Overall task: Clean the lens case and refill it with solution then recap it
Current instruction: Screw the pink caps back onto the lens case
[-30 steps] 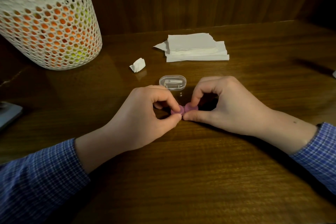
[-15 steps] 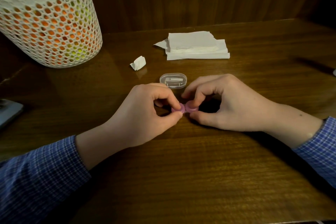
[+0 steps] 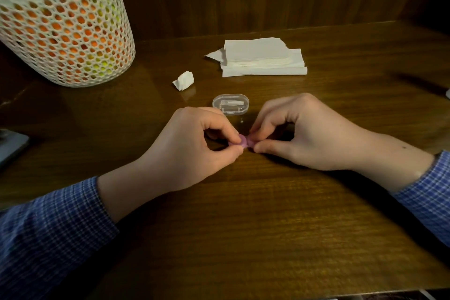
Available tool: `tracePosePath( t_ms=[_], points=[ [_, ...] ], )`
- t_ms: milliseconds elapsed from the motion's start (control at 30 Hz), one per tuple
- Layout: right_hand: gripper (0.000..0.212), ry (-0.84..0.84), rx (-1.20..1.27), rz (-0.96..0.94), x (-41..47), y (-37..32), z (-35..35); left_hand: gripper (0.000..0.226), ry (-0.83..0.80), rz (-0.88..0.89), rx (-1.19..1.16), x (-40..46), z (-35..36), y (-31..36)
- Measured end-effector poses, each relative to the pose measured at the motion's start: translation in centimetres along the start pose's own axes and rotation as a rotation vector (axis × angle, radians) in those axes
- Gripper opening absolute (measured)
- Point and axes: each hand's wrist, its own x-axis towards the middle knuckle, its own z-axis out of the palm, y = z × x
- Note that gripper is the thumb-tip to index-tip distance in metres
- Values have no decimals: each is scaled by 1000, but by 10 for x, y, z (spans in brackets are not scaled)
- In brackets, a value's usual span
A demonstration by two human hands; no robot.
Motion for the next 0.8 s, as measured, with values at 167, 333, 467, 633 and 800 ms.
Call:
tracePosePath(
  t_ms=[167,333,467,633,800],
  points=[
    [8,54,-23,10,2,-2,4,10,-2,-12,-3,1,-1,1],
    [6,0,-19,-2,0,-2,-1,9,-11,-21,-12,1,-2,1],
    [12,129,-51,31,2,-4,12,9,-14,-21,13,1,-3,2],
    [3,-18,34,-1,0,-1,-3,10,-23,-17,28,1,-3,3],
    [10,125,5,32,1,-3,12,9,-21,-21,54,2,-5,4]
  ],
)
